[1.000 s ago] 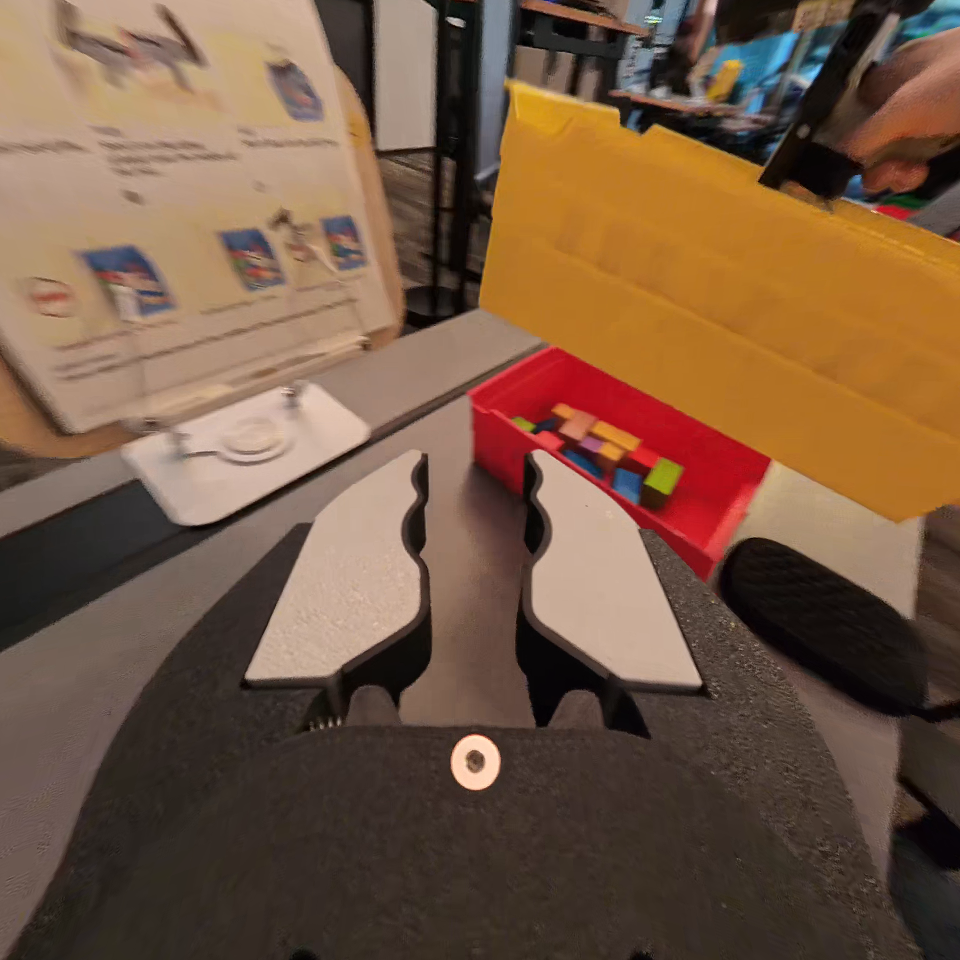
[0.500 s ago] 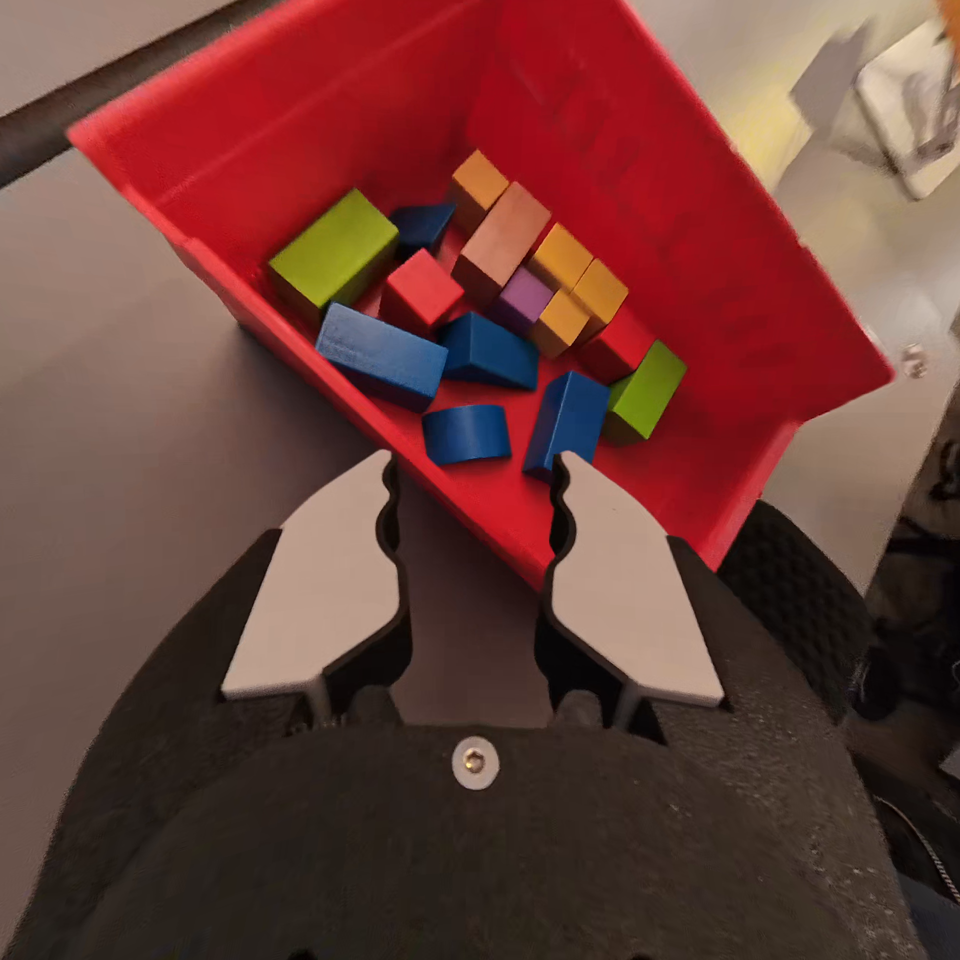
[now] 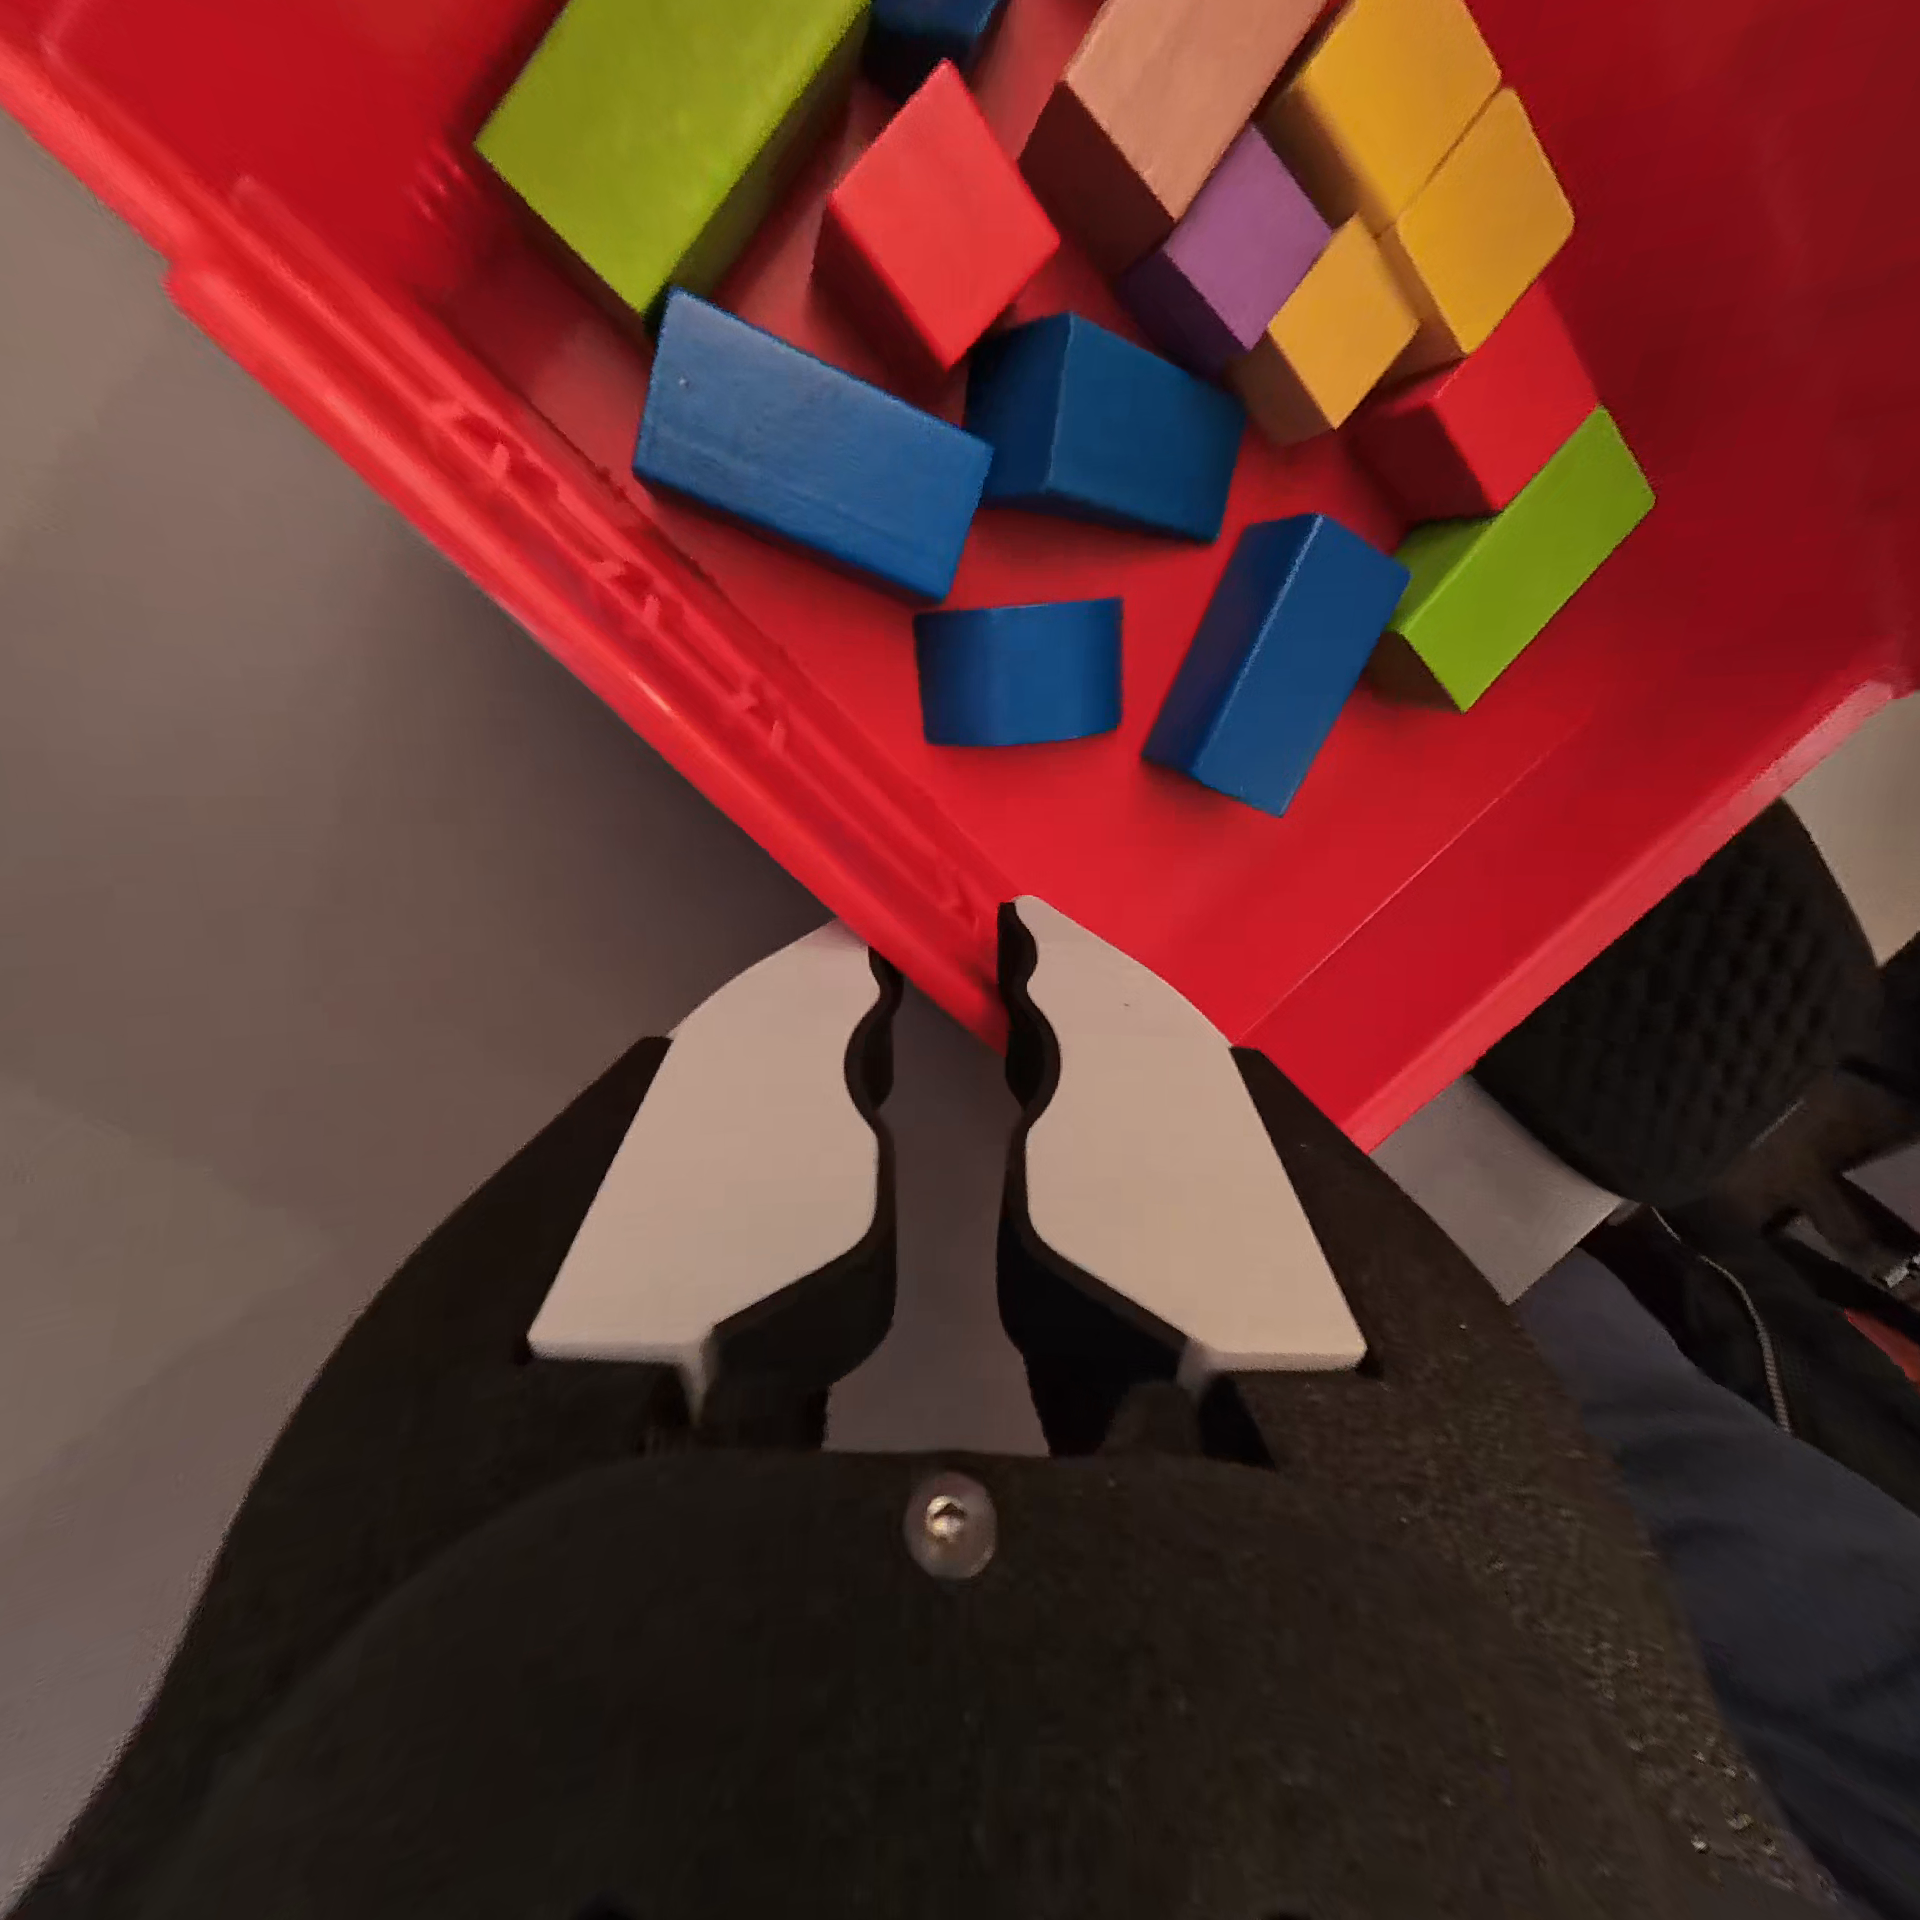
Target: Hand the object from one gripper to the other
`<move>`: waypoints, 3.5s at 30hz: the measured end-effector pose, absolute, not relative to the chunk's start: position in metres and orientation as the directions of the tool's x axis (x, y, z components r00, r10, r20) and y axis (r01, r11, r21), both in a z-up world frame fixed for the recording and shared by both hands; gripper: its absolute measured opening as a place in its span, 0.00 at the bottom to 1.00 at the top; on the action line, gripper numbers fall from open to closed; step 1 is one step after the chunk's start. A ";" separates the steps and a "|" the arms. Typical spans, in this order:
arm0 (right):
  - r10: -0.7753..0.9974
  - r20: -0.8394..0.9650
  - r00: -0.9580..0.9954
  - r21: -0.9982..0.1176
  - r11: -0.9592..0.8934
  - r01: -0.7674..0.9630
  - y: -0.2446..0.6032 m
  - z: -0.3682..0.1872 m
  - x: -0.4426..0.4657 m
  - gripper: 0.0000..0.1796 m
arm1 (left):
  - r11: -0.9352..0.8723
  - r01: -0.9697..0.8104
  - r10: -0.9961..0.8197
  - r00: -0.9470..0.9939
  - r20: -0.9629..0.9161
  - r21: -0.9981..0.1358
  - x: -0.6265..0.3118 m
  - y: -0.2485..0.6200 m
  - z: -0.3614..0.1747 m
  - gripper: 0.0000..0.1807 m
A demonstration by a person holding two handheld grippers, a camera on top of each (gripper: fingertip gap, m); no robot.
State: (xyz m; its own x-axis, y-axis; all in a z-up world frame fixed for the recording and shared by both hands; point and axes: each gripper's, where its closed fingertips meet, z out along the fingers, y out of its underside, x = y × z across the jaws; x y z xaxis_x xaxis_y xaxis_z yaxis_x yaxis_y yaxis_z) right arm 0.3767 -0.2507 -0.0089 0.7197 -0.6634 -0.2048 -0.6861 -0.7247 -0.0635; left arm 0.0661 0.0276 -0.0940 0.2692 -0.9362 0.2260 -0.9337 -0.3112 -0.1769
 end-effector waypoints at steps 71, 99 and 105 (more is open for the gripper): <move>0.084 0.069 0.994 -0.991 -0.106 0.078 0.011 0.133 0.168 0.41 | -0.657 -0.175 -0.589 0.726 0.355 -0.734 -0.334 0.233 0.006 0.03; 0.183 0.000 0.983 -0.980 0.195 -0.036 0.011 0.147 0.137 0.30 | -0.088 -0.981 -0.977 0.119 -0.177 -0.175 -0.283 0.167 -0.132 0.26; 0.191 0.001 0.982 -0.982 0.186 -0.035 0.011 0.145 0.138 0.28 | -0.088 -0.988 -0.979 0.110 -0.173 -0.128 -0.282 0.170 -0.141 0.25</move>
